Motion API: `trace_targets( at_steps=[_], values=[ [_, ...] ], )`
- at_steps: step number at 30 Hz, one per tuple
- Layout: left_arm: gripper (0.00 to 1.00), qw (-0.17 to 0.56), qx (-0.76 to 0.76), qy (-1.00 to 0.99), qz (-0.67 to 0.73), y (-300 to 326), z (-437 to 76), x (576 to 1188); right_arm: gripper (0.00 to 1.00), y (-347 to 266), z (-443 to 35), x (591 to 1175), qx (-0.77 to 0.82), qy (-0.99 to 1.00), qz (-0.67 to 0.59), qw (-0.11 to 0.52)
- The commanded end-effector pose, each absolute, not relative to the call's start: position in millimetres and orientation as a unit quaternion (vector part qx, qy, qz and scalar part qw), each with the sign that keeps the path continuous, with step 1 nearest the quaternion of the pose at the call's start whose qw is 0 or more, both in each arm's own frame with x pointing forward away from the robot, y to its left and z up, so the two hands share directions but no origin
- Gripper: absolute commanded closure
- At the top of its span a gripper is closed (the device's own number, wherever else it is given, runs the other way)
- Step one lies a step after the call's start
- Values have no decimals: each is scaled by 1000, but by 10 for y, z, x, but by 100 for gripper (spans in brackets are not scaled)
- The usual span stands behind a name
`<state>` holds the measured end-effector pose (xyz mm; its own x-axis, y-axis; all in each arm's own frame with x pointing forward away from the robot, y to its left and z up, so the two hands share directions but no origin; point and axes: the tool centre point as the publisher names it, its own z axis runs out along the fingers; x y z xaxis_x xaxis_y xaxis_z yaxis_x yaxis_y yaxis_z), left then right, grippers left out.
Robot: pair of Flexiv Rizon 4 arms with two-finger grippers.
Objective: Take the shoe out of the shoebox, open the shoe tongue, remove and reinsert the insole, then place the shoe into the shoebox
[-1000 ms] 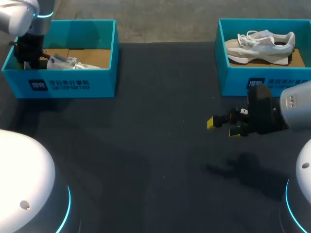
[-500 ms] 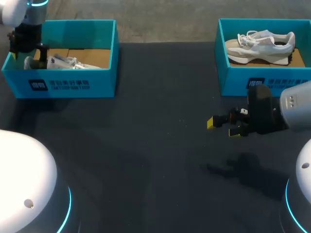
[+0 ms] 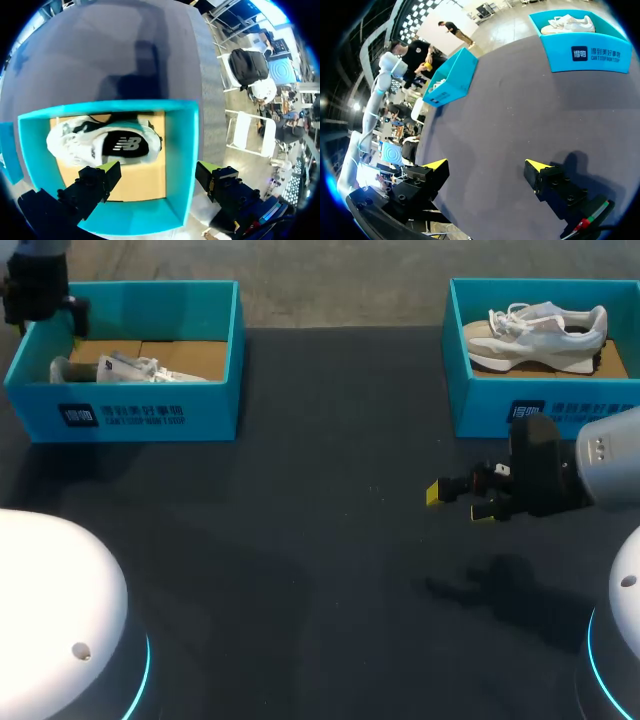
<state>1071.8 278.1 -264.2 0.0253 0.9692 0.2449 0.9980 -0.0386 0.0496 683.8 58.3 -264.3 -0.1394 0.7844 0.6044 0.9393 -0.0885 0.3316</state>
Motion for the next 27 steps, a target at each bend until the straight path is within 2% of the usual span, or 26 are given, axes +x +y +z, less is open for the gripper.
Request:
trace_targets(
  at_steps=[1,27],
  values=[
    [0,63,-707,-697,-98,2792,-2389,10549,0,609,-2650,6829,-649,-665,-354,107],
    [0,39,-695,-718,-12,2392,-1637,9687,0,609,-2650,6829,-649,-665,-354,107]
  ],
)
